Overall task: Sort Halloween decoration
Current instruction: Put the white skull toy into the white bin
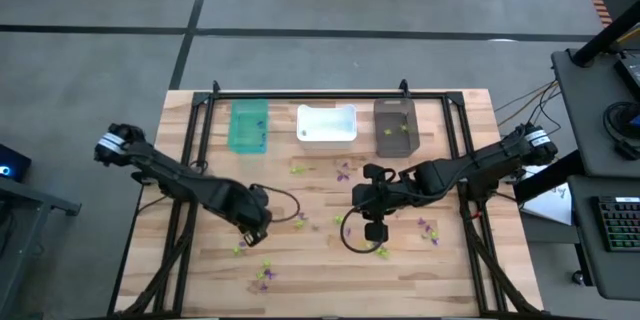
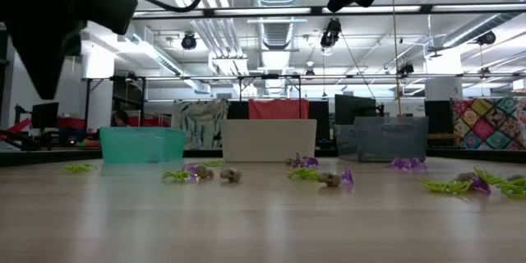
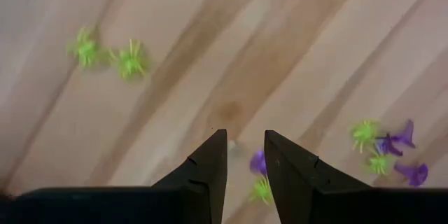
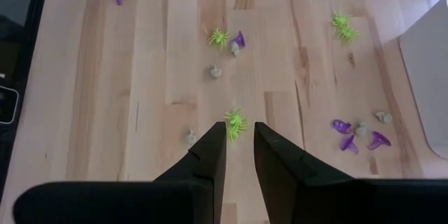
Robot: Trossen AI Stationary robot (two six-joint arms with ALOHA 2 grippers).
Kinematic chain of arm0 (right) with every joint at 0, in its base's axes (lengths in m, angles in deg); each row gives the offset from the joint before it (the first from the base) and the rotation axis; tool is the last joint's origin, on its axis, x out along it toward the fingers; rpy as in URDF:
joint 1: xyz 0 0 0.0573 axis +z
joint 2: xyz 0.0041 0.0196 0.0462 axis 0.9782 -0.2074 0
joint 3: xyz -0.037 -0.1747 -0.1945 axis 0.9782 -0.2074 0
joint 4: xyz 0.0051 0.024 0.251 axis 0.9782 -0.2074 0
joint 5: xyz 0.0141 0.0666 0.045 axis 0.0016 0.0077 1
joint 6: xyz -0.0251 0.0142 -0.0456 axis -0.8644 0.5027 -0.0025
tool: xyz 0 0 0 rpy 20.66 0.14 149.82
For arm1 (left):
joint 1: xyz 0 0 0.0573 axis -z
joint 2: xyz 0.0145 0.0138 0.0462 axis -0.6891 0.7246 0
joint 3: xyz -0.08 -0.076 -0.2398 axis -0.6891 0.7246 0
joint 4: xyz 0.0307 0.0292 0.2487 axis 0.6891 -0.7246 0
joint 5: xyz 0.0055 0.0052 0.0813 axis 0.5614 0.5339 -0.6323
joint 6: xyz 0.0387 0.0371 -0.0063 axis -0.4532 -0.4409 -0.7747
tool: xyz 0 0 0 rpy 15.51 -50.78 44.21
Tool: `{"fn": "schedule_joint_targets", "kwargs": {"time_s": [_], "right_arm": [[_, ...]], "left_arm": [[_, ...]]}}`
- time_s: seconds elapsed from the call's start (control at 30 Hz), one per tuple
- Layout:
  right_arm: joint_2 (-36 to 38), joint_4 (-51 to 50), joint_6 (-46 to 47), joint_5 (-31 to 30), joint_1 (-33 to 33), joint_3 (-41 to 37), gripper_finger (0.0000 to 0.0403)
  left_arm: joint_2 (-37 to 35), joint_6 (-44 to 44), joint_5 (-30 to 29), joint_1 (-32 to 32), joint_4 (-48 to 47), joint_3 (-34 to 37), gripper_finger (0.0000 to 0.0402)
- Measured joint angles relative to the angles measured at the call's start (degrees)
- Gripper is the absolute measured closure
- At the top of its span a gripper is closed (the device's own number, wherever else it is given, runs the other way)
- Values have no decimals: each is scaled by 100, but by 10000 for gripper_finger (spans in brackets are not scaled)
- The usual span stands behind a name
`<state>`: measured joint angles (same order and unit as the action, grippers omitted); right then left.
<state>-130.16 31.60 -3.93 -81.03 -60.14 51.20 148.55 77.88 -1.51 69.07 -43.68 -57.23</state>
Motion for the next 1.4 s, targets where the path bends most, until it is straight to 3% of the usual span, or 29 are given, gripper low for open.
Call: {"fn": "schedule_joint_targets", "kwargs": {"time_s": [0.43,0.7,1.13,1.4], "right_arm": [[0,73,-245,2,0,-4,344],[0,96,-377,4,0,-7,344],[0,171,-572,4,-2,-7,346],[0,302,-665,4,-2,-7,346]], "left_arm": [[683,866,79,381,33,-5,323],[818,2040,-183,505,68,210,322],[1243,2695,-45,874,121,210,226],[1476,2697,-45,901,175,217,221]]}}
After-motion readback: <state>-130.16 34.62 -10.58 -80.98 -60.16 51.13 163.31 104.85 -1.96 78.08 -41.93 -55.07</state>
